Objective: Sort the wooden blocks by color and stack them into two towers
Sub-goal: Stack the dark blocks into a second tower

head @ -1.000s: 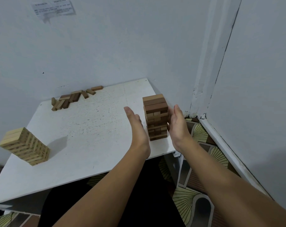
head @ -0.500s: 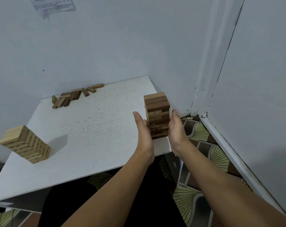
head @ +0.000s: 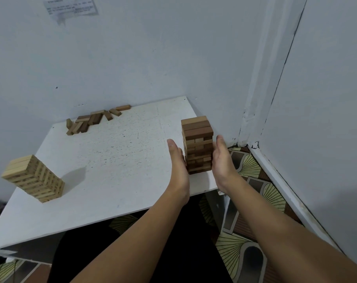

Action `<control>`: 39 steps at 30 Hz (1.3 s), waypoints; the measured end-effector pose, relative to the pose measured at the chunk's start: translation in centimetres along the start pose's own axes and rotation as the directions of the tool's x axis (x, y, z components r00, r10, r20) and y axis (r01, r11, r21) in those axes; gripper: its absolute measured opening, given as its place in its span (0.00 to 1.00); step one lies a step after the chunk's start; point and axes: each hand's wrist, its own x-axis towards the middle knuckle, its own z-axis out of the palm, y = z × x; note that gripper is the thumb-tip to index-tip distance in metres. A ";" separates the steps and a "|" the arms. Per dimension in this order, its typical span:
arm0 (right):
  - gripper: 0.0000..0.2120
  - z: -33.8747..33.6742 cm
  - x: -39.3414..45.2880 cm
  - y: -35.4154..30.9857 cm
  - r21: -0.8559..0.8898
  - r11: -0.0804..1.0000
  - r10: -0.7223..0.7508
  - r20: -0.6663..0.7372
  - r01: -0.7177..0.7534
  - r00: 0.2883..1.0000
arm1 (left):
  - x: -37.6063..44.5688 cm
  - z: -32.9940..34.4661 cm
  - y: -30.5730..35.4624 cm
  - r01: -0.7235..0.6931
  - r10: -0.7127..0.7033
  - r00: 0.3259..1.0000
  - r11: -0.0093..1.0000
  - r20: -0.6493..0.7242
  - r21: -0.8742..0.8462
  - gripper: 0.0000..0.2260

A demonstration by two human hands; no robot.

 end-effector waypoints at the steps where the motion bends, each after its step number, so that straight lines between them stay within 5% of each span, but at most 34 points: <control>1: 0.32 0.0 -0.2 -0.6 -0.021 1.000 -0.010 -0.019 0.009 1.000 | -0.1 -0.3 0.5 -0.006 0.006 0.999 1.000 -0.039 0.024 0.51; 3: 0.38 -0.3 -0.1 -2.3 -0.070 0.997 -0.029 -0.056 0.025 0.998 | 0.2 -1.7 1.7 -0.041 0.056 0.990 0.992 -0.126 0.120 0.47; 9: 0.30 0.8 1.3 -10.3 -0.265 0.938 -0.257 -0.105 0.222 0.961 | 2.2 -9.1 6.2 -0.237 0.324 0.941 0.836 -0.096 0.495 0.20; 15: 0.24 8.2 2.9 -15.7 -0.634 0.645 -0.380 0.218 0.427 0.899 | 3.4 -16.4 9.1 -0.248 0.490 0.865 0.610 -0.112 0.753 0.17; 17: 0.23 11.5 3.4 -15.2 -0.707 0.516 -0.363 0.331 0.484 0.871 | 3.6 -18.2 9.5 -0.199 0.492 0.860 0.567 -0.136 0.799 0.17; 20: 0.21 16.1 4.1 -12.6 -0.734 0.458 -0.297 0.406 0.502 0.864 | 4.3 -20.5 9.2 -0.134 0.488 0.857 0.525 -0.168 0.840 0.17; 28: 0.23 21.2 9.8 -0.6 -0.858 0.396 -0.051 0.334 0.326 0.941 | 9.5 -25.6 6.4 0.063 0.357 0.891 0.515 -0.281 0.855 0.23; 39: 0.24 26.2 26.0 2.5 -0.940 0.126 -0.118 0.302 0.315 0.946 | 23.7 -29.2 8.7 0.228 0.262 0.892 0.444 -0.368 0.867 0.24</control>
